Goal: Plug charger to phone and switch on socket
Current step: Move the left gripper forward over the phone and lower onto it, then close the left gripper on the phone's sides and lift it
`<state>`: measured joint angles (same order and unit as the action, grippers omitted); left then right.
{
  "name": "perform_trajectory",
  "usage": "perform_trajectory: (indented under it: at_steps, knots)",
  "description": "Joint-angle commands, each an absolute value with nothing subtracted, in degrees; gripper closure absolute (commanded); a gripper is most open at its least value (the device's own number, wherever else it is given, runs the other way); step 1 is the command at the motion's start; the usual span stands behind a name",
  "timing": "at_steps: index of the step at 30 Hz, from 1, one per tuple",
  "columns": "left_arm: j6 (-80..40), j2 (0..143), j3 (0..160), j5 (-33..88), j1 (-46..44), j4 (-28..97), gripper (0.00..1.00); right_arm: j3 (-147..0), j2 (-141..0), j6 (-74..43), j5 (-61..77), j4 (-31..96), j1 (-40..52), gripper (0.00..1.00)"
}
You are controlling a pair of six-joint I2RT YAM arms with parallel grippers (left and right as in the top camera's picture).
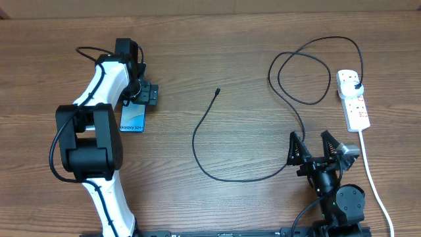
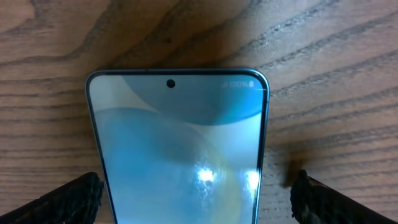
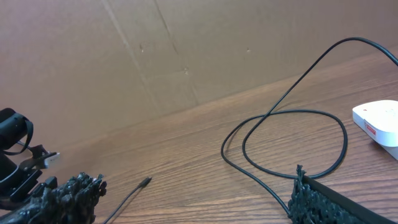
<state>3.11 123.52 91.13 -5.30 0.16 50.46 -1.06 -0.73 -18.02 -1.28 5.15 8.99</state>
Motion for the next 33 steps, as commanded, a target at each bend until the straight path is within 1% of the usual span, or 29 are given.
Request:
perform_trajectory:
  at_steps: [1,20,33]
  knots:
    - [2.7,125.1,92.0,-6.2,0.8,50.0,0.0,-0.4,-0.2,-18.1,-0.9,4.8,8.6,0.0]
    - [0.8,125.3,89.5,-4.4,1.4,50.7,0.0,-0.4,-0.2,-18.1,-0.9,4.8,8.6,0.0]
    - [-0.4,125.3,83.2,-3.1,1.6,49.4,0.0,-0.4,-0.2,-18.1,-0.9,4.8,8.6,0.0]
